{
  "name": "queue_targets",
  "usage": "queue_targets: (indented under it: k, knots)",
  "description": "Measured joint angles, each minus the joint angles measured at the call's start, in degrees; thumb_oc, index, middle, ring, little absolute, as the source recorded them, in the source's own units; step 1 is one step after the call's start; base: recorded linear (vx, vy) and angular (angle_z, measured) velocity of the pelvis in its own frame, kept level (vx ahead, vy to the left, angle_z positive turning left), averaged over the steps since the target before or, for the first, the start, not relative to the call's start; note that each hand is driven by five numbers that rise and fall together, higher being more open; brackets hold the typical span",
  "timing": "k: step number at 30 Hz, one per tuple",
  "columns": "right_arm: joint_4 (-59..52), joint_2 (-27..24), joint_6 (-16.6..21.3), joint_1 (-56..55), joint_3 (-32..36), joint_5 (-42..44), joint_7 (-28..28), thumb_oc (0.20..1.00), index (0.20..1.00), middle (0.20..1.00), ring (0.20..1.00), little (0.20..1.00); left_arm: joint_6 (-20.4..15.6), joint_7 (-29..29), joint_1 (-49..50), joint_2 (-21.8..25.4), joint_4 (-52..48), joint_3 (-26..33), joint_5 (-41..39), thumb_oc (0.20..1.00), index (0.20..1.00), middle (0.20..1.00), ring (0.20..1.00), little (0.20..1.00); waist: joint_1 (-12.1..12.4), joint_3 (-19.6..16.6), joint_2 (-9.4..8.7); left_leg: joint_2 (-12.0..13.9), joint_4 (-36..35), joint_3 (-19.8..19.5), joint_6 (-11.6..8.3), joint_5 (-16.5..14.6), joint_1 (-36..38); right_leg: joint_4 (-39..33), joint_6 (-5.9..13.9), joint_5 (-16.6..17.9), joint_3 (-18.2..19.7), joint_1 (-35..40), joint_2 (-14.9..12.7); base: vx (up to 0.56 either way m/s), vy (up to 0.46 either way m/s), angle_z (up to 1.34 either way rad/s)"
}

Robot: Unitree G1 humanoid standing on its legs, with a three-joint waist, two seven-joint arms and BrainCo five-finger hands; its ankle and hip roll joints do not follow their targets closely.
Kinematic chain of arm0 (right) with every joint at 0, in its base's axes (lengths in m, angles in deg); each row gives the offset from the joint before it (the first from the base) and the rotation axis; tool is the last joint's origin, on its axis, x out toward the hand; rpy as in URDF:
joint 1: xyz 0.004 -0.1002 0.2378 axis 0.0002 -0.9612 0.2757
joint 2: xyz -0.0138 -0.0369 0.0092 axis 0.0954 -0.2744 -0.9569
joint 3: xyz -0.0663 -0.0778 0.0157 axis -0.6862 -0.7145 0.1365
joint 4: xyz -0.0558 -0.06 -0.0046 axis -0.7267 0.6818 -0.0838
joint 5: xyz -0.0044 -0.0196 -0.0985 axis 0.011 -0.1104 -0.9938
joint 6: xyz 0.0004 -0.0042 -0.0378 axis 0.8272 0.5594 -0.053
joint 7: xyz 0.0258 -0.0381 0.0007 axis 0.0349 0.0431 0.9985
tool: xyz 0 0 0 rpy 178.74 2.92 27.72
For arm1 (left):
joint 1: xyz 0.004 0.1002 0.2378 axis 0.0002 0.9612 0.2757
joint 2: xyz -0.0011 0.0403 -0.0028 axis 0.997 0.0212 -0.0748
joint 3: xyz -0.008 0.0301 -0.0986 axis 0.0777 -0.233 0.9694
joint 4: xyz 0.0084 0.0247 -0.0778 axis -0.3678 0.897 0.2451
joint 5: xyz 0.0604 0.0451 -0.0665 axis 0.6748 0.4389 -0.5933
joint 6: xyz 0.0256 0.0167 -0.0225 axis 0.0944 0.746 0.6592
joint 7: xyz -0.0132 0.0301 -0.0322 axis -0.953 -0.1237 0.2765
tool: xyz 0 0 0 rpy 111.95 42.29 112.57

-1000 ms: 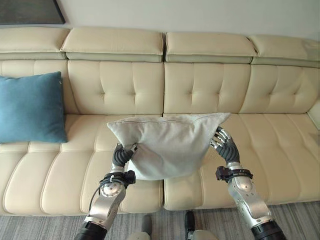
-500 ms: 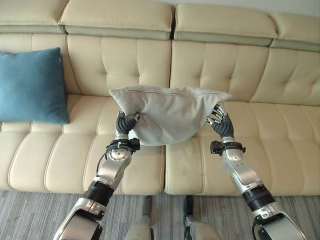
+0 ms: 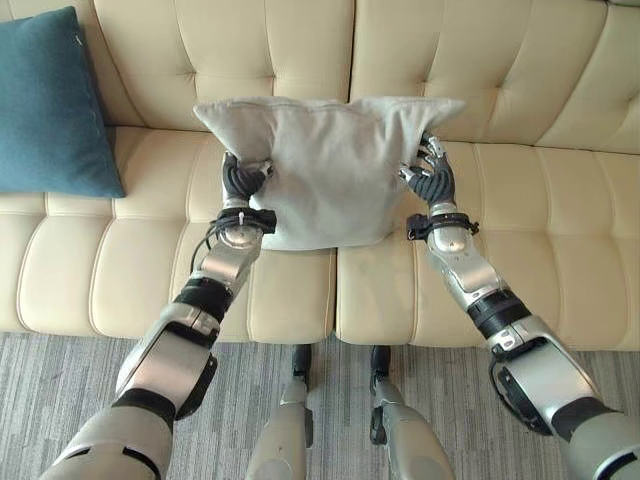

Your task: Pick up all the scattered cushions and arrange them neatly on the sofa.

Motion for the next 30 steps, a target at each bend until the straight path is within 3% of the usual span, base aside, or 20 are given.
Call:
queue_targets:
  k: [2,6,8,10,12,16,19,22,23,27,28,30]
  knots:
    - [5.29,-1.89,-1.73,3.49,-2.07,-1.23,-0.21,1.0,1.0,1.0,1.0,1.0,-0.04,1.13,-2.32,0.19,3.42,-0.33,-1.46,1.0,1.0,1.0,1.0,1.0,0.06,0.0,0.0,-0.01,0.0,0.1,0.01,0.0,0.04,0.0,0.0,0.01,0.02,0.05,-0.02,0.0,0.0,0.0]
    - [7.99,-4.52,-4.99,4.32,1.73,-1.29,0.23,1.0,1.0,1.0,1.0,1.0,0.51,4.24,-3.04,2.0,5.92,1.56,-8.83,1.0,1.0,1.0,1.0,1.0,-0.19,0.05,-0.11,0.02,-0.01,0.42,0.01,0.0,1.31,0.0,0.01,0.02,0.11,1.21,0.02,0.07,0.048,-0.03]
    - [7.08,-4.12,-5.52,0.36,9.44,1.83,0.72,1.0,1.0,1.0,1.0,1.0,0.54,6.13,-0.29,1.95,5.39,6.6,-13.98,1.0,1.0,1.0,1.0,1.0,-0.29,0.05,-0.11,0.1,-0.04,0.64,0.13,-0.35,3.56,0.0,0.1,-0.06,0.06,3.29,0.1,0.1,0.049,-0.03]
    - [2.9,-1.85,-3.93,-11.59,24.99,11.02,3.55,1.0,1.0,1.0,1.0,1.0,0.58,7.33,10.46,3.05,-0.82,15.89,-22.22,1.0,1.0,1.0,1.0,1.0,-1.11,-0.39,-0.28,0.1,-0.44,1.14,0.07,-2.12,8.56,-0.03,0.55,-1.5,0.25,8.29,-0.05,0.19,0.095,-0.06]
    - [2.85,-2.01,-3.4,-16.06,27.67,14.5,4.77,1.0,1.0,1.0,1.0,1.0,0.92,7.35,14.23,3.53,-1.37,18.36,-23.18,1.0,1.0,1.0,1.0,1.0,-1.31,-1.74,-0.23,-0.01,-0.46,1.11,-0.37,-3.11,8.86,-0.03,0.47,-2.14,0.4,8.56,-0.18,0.09,0.051,-0.03]
    - [2.78,-2.46,-2.27,-25.21,28.99,17.8,4.62,1.0,1.0,1.0,1.0,1.0,1.89,8.66,22.02,4.47,-3.74,19.67,-21.61,1.0,1.0,1.0,1.0,1.0,-1.85,-5.94,-0.13,0.05,-0.43,1.08,-0.31,-3.1,8.69,-0.02,0.35,-2.07,0.39,8.33,-0.11,0.05,0.064,-0.02]
    - [-6.66,-2.55,-1.69,-35.41,30.12,16.95,0.9,1.0,1.0,1.0,1.0,1.0,2.06,10.87,35.39,7.06,-17.37,22.39,-14.58,1.0,1.0,1.0,1.0,1.0,-1.88,-6.81,-0.03,0.07,-0.46,2.02,0.38,-3.27,11.45,-0.03,0.34,-2.13,0.63,10.65,-0.1,0.0,0.045,-0.11]
    - [-7.48,-2.5,-2.35,-41.03,30.67,15.89,-1.71,1.0,1.0,1.0,1.0,1.0,2.66,11.62,41.61,7.39,-18.95,23.35,-9.33,1.0,1.0,1.0,1.0,1.0,-1.65,-8.95,-0.13,-0.15,-0.46,2.21,0.51,-3.91,12.58,-0.01,0.53,-2.76,0.89,11.72,-0.28,-0.03,0.065,-0.05]
    - [-13.18,-2.46,-2.55,-45.6,30.56,13.92,-4.61,1.0,1.0,1.0,1.0,1.0,2.6,12.69,47.73,6.31,-25.68,26.85,-6.14,1.0,1.0,1.0,1.0,1.0,-1.74,-9.27,-0.2,-0.14,-0.47,2.27,0.58,-4.19,13.19,-0.02,0.65,-2.89,1.12,12.27,-0.33,-0.02,0.046,-0.06]
    - [-17.84,-2.51,-4.26,-55.39,30.6,7.55,-9.69,1.0,1.0,1.0,1.0,1.0,2.86,14.09,58.42,1.41,-28.12,30.76,-2.94,1.0,1.0,1.0,1.0,1.0,-1.36,-11.75,-0.57,-0.22,-0.47,2.33,0.14,-4.77,14.24,-0.03,0.87,-3.22,1.6,13.26,-0.38,-0.09,0.085,-0.02]
    - [-20.39,-2.44,-4.83,-59.72,30.44,2.57,-12.19,1.0,1.0,1.0,1.0,1.0,3.08,15.35,61.78,-1.58,-28.09,30.58,-1.02,1.0,1.0,1.0,1.0,1.0,-1.06,-12.16,-1.13,-0.37,-0.45,2.48,0.16,-4.73,14.32,-0.02,0.93,-3.32,1.48,13.28,-0.42,-0.2,0.099,0.0]
    - [-19.86,-2.24,-5.71,-61.09,30.15,-0.69,-13.75,1.0,1.0,1.0,1.0,1.0,4.19,16.29,63.2,-3.09,-26.94,28.88,-0.15,1.0,1.0,1.0,1.0,1.0,-0.99,-12.52,-1.62,-0.41,-0.45,2.42,0.59,-4.81,14.04,-0.03,1.62,-3.82,1.78,12.95,-0.52,-0.19,0.042,-0.02]
